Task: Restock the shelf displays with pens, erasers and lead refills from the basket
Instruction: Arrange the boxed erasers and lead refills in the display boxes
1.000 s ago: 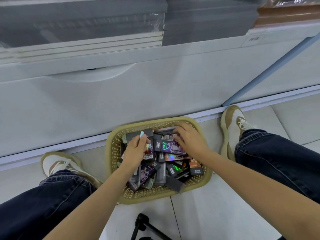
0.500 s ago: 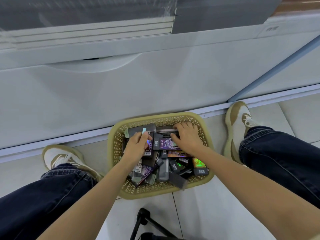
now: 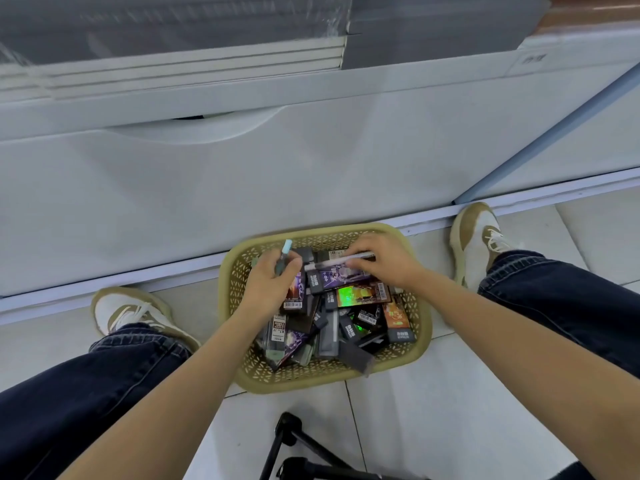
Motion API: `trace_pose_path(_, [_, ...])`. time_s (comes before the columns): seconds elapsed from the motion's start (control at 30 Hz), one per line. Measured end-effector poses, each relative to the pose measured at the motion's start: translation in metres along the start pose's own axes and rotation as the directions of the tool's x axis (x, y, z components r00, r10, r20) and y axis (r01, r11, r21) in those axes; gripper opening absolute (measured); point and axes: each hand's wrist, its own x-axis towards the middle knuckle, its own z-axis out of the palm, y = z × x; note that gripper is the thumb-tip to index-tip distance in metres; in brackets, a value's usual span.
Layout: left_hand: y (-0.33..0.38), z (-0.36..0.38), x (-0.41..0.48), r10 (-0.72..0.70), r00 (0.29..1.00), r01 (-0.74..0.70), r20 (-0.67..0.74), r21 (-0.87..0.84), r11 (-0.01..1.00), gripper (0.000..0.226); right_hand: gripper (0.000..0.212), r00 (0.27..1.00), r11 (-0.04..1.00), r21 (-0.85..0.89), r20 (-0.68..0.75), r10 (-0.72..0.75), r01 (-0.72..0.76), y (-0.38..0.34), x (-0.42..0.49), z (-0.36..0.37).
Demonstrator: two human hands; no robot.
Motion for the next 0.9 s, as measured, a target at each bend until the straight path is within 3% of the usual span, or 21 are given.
trace_pose_path(0.1, [0.011, 0.000, -0.002, 0.089, 0.986, -0.088, 0.139, -0.014, 0.996, 0.021, 0.012, 0.995, 0.994, 0.109, 0.093, -0.033, 0.023, -0.014, -0.001, -0.013])
trace_pose_path(0.2, [0.019, 0.000, -0.007, 0.145, 0.945, -0.168, 0.292, 0.053, 0.984, 0.021, 0.010, 0.998, 0.950, 0.311, 0.065, 0.020, -0.039, -0.028, -0.002, -0.018])
trace_pose_path(0.37, [0.010, 0.000, -0.018, 0.145, 0.917, -0.140, 0.371, -0.041, 0.989, 0.021, 0.039, 0.983, 0.847, 0.503, 0.149, 0.107, -0.169, -0.026, -0.015, -0.011])
trace_pose_path(0.43, [0.004, -0.002, -0.021, 0.084, 0.927, -0.061, 0.366, -0.075, 0.995, 0.019, 0.037, 0.975, 0.900, 0.383, 0.152, 0.160, -0.208, -0.014, -0.027, -0.001])
trace_pose_path(0.5, [-0.001, -0.003, -0.023, 0.006, 0.930, 0.024, 0.367, -0.076, 0.997, 0.019, 0.039, 0.974, 0.983, 0.053, 0.151, 0.168, -0.178, 0.001, -0.039, 0.011])
trace_pose_path(0.57, [-0.004, -0.002, -0.024, -0.057, 0.929, 0.100, 0.366, -0.098, 0.990, 0.020, 0.060, 0.984, 0.964, -0.237, 0.102, 0.144, -0.117, 0.013, -0.048, 0.022])
trace_pose_path(0.63, [-0.004, -0.001, -0.025, -0.087, 0.929, 0.149, 0.360, -0.147, 0.978, 0.020, 0.082, 0.986, 0.941, -0.308, 0.040, 0.162, -0.142, 0.018, -0.050, 0.028])
trace_pose_path(0.73, [-0.004, 0.001, -0.024, -0.110, 0.931, 0.183, 0.349, -0.185, 0.966, 0.018, 0.092, 0.985, 0.906, -0.400, 0.044, 0.168, -0.137, 0.019, -0.043, 0.030])
trace_pose_path(0.9, [-0.002, 0.002, -0.024, -0.101, 0.943, 0.166, 0.318, -0.185, 0.969, 0.022, 0.076, 0.982, 0.919, -0.381, 0.112, 0.152, -0.099, 0.017, -0.033, 0.025])
